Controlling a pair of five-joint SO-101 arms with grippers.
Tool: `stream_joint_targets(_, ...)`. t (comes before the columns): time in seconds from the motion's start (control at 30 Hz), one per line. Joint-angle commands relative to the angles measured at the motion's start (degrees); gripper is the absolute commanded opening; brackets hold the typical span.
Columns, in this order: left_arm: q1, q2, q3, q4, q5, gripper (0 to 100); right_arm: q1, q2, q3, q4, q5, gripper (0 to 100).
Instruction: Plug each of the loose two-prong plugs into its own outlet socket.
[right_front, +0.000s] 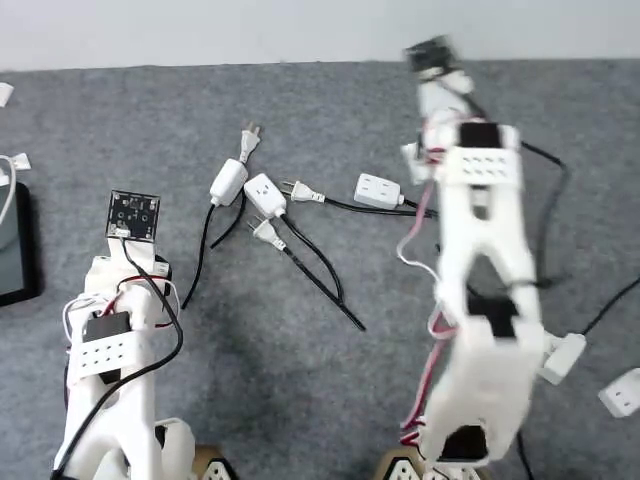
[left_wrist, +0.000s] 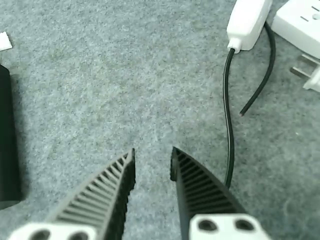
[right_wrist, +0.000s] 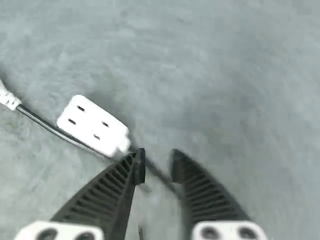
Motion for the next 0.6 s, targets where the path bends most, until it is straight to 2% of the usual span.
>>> stream_joint_targets(0.0,0.09,-0.18,-2.33,-1.41,0.18,11,-3.82,12.09,-17.58,3.47,7.74,27.5)
stream_joint_targets(0.17,0.09,-0.18,-2.33,-1.41,0.18,11,-8.84,26.68,-37.36,20.0,27.87,27.7)
stream_joint_targets(0.23,0.09,-0.18,-2.24,-1.41,0.18,11,-9.27,30.99,-45.63,24.04,29.98,27.7)
stream_joint_targets(0.37,0.09,-0.18,-2.15,-1.41,0.18,11,-7.52,38.2,-59.34,25.01,30.15,27.7)
stream_joint_targets(0.57,0.09,-0.18,-2.15,-1.41,0.18,11,-6.81,43.38,-60.57,25.36,34.81,27.7)
